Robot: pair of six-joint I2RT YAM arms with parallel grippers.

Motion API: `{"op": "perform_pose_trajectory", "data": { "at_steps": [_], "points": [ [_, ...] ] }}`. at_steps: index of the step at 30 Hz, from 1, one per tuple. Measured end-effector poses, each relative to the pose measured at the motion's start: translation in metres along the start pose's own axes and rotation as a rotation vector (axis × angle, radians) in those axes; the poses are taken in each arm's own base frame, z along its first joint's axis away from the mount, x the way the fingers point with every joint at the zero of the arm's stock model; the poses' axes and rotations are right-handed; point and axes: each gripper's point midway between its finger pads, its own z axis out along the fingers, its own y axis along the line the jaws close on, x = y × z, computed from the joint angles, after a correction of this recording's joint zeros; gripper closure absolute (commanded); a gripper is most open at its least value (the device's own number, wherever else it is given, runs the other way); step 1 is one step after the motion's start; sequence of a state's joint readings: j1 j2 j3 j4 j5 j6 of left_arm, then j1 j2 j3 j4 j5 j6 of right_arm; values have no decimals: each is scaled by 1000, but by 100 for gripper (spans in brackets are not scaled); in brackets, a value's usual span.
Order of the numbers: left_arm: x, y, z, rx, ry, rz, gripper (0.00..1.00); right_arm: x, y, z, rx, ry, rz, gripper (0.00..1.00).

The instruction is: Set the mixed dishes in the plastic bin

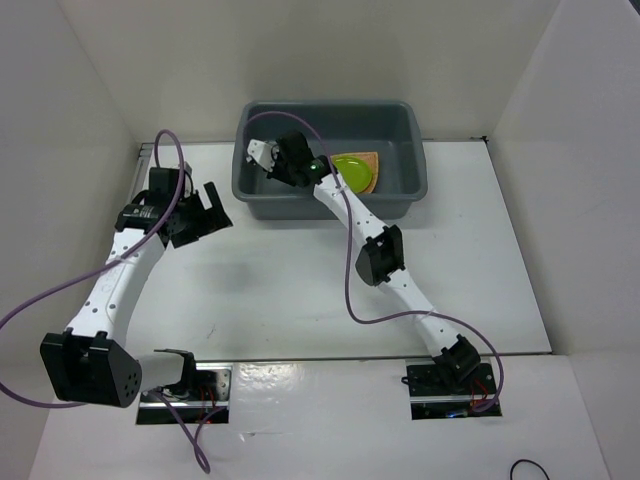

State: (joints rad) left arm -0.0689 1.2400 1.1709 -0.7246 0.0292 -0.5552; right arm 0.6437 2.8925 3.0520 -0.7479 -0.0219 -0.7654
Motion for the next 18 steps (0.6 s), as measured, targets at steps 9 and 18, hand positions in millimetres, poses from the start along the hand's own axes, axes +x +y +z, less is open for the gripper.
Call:
{"op": "perform_pose_trajectory", "data": {
  "at_steps": [9, 18],
  "points": [
    [7, 14, -5, -56, 24, -10, 0, 24, 16, 24, -23, 25, -22, 93],
    [5, 19, -6, -69, 19, -18, 0, 21, 7, 26, 9, -1, -41, 60]
  ]
}}
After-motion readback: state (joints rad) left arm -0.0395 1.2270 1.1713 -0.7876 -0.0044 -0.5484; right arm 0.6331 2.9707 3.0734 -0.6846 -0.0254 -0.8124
